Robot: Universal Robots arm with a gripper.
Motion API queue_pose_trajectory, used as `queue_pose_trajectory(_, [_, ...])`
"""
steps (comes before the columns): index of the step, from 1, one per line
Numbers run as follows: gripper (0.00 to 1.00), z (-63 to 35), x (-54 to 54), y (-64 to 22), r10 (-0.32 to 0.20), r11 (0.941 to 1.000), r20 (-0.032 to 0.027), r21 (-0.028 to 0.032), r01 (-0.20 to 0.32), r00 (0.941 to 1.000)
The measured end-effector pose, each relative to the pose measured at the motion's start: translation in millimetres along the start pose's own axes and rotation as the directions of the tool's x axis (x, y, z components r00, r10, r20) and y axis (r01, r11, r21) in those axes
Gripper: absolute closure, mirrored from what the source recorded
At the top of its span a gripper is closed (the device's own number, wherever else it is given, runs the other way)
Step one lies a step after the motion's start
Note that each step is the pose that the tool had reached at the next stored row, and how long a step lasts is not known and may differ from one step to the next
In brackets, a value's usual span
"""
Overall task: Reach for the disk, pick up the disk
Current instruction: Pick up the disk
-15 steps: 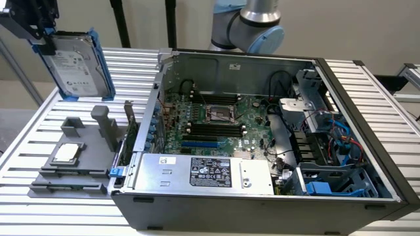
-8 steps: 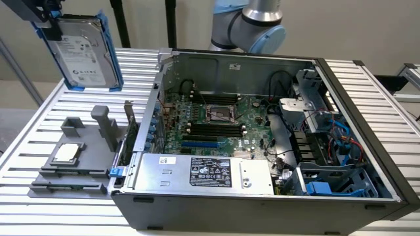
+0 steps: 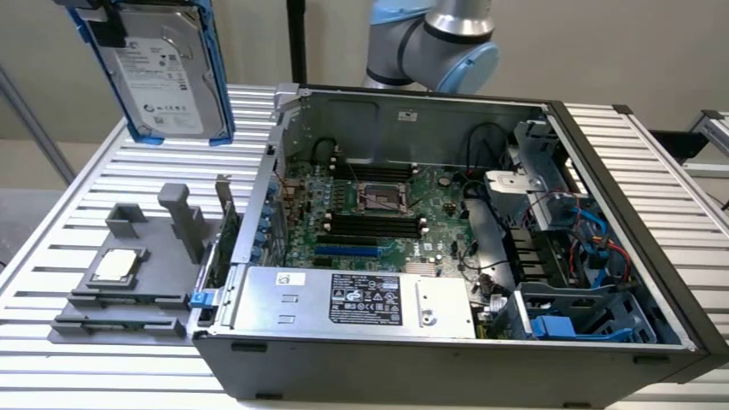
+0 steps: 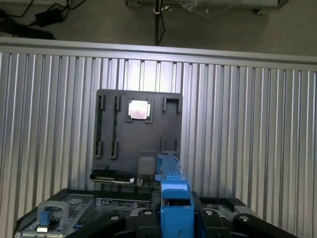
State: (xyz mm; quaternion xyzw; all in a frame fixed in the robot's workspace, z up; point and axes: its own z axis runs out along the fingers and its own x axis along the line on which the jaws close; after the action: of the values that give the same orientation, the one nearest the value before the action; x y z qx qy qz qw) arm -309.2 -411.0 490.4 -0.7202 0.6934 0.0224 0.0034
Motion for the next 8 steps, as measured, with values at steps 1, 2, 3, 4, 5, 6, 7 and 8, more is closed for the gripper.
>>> queue_pose_trajectory(1, [0.67,-2.1,1.4,-3.3,0.000,1.0000,0.0007,-0.0003,0.000,1.0000])
queue_pose_trajectory(2, [0.67,-4.2,2.9,-7.0,0.000,1.0000,0.0016,-0.0007,0.000,1.0000])
queue_pose_trajectory(3, [0.67,-5.7,4.3,-10.4,0.000,1.0000,0.0023,-0.0010,0.000,1.0000])
queue_pose_trajectory(4, [0.67,-6.6,5.6,-13.7,0.000,1.0000,0.0031,-0.0013,0.000,1.0000])
queue_pose_trajectory(5, [0.67,-7.3,7.1,-17.4,0.000,1.0000,0.0040,-0.0018,0.000,1.0000])
queue_pose_trajectory(6, [0.67,-7.8,8.4,-21.1,0.000,1.0000,0.0049,-0.0022,0.000,1.0000])
queue_pose_trajectory(7, [0.67,-8.1,9.7,-25.0,0.000,1.0000,0.0060,-0.0025,0.000,1.0000])
queue_pose_trajectory(8, [0.67,-8.4,10.9,-29.0,0.000,1.0000,0.0071,-0.0028,0.000,1.0000])
